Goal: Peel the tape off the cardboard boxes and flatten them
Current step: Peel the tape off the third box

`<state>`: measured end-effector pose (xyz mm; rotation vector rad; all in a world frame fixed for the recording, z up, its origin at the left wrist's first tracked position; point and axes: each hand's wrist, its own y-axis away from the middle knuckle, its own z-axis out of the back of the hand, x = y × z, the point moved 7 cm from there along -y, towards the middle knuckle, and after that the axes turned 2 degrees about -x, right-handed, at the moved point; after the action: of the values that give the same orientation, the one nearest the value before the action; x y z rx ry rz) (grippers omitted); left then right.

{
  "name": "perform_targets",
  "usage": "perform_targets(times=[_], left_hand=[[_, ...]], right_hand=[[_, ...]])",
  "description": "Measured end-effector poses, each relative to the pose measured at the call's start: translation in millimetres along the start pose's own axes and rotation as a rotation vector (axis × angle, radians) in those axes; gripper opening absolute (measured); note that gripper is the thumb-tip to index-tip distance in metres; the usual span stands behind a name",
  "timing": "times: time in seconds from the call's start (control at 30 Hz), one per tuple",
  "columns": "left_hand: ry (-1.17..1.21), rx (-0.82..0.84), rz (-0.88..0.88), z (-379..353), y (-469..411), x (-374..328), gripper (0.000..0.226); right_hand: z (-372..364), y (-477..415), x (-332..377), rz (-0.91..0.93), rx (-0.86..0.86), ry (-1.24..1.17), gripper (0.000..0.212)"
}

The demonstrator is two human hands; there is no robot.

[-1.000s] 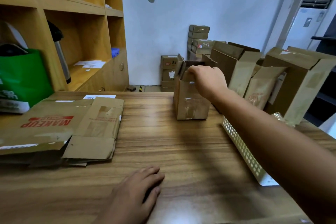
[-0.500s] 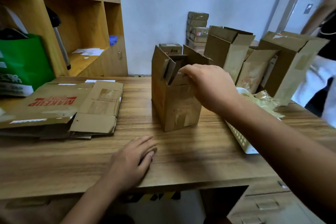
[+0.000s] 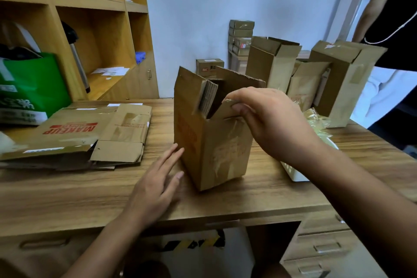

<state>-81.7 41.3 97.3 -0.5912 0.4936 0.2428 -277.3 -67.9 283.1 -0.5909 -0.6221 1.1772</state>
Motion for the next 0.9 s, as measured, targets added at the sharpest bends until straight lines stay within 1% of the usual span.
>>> perform_targets(times=[0.07,0.2,0.27,0.4,0.47,0.6,0.73,0.8,0.83,0.9], left_hand=[[0.031,-0.027,-0.006,7,1,-7,0.052],[0.100,-0.056,-0.025,27,-5,-20,0.056],[0.128,-0.075,-0.060,41,-10,-30,0.054],[0.195,-0.088,-0.108,64,-22,-44,0.051],[0.202,-0.077,-0.118,72,-29,-48,0.049],[0.161,0.017,-0.083,71,-46,-52,0.046],[0.052,0.112,-0.102,60,-59,-54,0.046],[-0.020,0.161,-0.110,52,-63,-52,0.046],[-0.053,0.184,-0.110,48,-65,-51,0.047],[-0.136,0.231,-0.118,40,-68,-48,0.052]], right_hand=[[8,0,-6,-0.051,-0.027,-0.121,0.022],[14,-6,-26,-0.186,-0.004,-0.431,0.023],[13,-8,-40,-0.267,-0.023,-0.560,0.023],[-4,-2,-76,-0.469,-0.055,-0.804,0.019],[-19,5,-91,-0.555,-0.051,-0.873,0.019],[-46,20,-115,-0.725,-0.071,-0.873,0.020],[-65,31,-132,-0.821,-0.107,-0.639,0.015],[-74,37,-133,-0.872,-0.100,-0.597,0.015],[-79,41,-133,-0.893,-0.085,-0.584,0.018],[-87,47,-134,-0.911,-0.084,-0.583,0.038]])
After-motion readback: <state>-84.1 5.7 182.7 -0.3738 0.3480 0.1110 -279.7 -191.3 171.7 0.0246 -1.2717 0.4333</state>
